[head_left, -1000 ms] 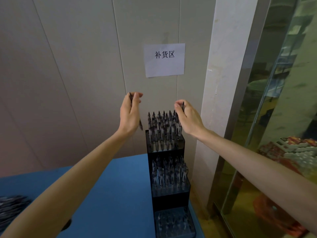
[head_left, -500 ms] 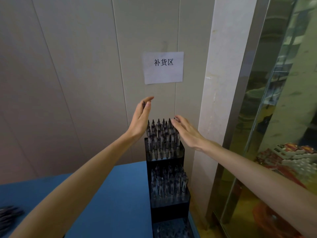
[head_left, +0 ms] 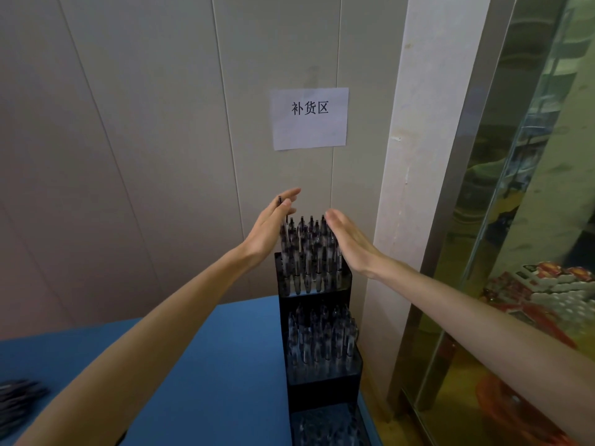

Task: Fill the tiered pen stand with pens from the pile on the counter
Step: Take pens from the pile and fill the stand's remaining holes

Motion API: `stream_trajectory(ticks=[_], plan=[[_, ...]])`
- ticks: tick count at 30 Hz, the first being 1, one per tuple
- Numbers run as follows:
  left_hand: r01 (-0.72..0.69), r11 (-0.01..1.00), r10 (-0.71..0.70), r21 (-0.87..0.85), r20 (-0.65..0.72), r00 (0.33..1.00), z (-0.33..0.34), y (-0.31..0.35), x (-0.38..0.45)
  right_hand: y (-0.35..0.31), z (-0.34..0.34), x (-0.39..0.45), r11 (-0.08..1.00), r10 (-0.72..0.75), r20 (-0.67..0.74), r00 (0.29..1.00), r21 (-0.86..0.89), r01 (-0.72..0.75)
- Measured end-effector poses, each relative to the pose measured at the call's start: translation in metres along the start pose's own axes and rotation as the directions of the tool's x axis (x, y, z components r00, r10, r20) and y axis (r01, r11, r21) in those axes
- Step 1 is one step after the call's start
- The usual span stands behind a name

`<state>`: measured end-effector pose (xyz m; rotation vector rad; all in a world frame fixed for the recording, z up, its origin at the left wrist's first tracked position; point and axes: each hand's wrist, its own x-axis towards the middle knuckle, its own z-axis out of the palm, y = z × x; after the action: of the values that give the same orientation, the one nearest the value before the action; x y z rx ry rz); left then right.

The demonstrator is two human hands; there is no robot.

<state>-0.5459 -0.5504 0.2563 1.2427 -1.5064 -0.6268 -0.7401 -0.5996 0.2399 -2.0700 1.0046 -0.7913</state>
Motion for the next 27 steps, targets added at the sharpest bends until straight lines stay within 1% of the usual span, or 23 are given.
stream_trajectory(ticks=[4, 8, 11, 20, 23, 27], plan=[[0.001, 1.0, -0.001, 0.023, -0.011, 1.0, -0.01, -0.003, 0.006, -0.002, 0.001, -0.001, 1.0, -0.005, -0.006, 1.0, 0.011, 0.005], [0.059, 0.991, -0.059, -0.12, 0.006, 0.998, -0.013, -0.005, 0.009, -0.002, 0.0, -0.001, 1.0, -0.006, -0.001, 1.0, 0.004, 0.006], [0.06, 0.986, -0.058, -0.153, 0.014, 0.998, -0.012, -0.006, 0.006, -0.003, 0.0, -0.001, 1.0, -0.007, 0.002, 1.0, 0.012, 0.007], [-0.014, 0.998, 0.014, -0.059, 0.002, 1.0, -0.012, -0.004, 0.002, -0.003, 0.002, -0.002, 1.0, -0.004, 0.001, 1.0, 0.03, 0.004], [-0.009, 0.996, 0.01, -0.086, 0.008, 1.0, -0.01, -0.005, 0.004, -0.003, 0.001, -0.003, 0.999, -0.003, -0.006, 1.0, 0.036, 0.003], [-0.012, 0.993, 0.009, -0.121, -0.023, 1.0, -0.008, -0.009, 0.004, -0.004, 0.003, -0.006, 0.999, 0.001, -0.008, 1.0, 0.042, 0.0]])
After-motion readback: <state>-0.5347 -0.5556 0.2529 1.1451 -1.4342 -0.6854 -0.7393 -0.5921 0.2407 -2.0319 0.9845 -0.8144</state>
